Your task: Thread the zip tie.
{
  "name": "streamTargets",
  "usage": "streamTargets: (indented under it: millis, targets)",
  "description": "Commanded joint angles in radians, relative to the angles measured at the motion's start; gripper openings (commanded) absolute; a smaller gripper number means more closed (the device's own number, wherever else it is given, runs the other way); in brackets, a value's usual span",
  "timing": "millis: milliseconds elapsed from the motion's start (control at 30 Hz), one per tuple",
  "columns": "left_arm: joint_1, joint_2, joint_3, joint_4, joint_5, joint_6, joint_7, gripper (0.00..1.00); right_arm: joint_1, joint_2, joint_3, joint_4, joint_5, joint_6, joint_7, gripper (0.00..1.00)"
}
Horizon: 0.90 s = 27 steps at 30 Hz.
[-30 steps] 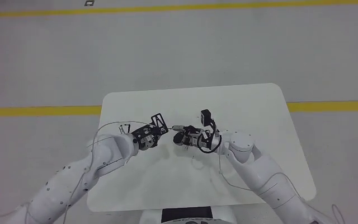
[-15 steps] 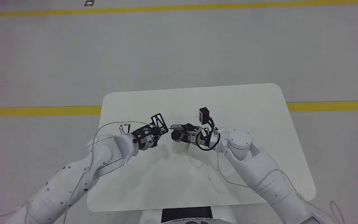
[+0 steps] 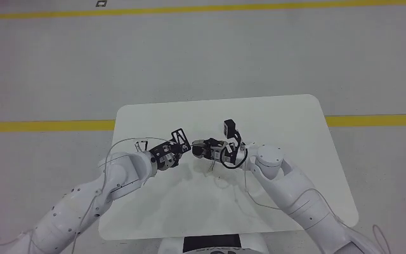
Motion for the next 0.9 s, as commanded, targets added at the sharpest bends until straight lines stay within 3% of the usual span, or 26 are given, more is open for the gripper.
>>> streamTargets:
  millis: [0,400,767,800,833,867]
  targets:
    - [0.0,0.0,0.0,0.0,0.0,0.0,0.0,0.0,-0.001,0.0,0.001,-0.001,-0.001,0.001,0.0,0.13]
    - [0.0,0.0,0.0,0.0,0.0,0.0,0.0,0.0,-0.007,0.001,0.008,-0.013,-0.011,0.004,0.008,0.0]
    - [0.0,0.0,0.0,0.0,0.0,0.0,0.0,0.0,-0.006,-0.001,0.006,-0.011,-0.019,0.005,0.01,0.0]
    - [0.0,0.0,0.0,0.0,0.0,0.0,0.0,0.09,-0.006,-0.001,0.007,-0.011,-0.02,0.005,0.009,0.0]
    - [0.0,0.0,0.0,0.0,0.0,0.0,0.0,0.35,-0.007,0.0,0.008,-0.011,-0.022,0.005,0.008,0.0]
    - [0.0,0.0,0.0,0.0,0.0,0.0,0.0,0.44,-0.008,0.0,0.01,-0.01,-0.025,0.005,0.007,0.0]
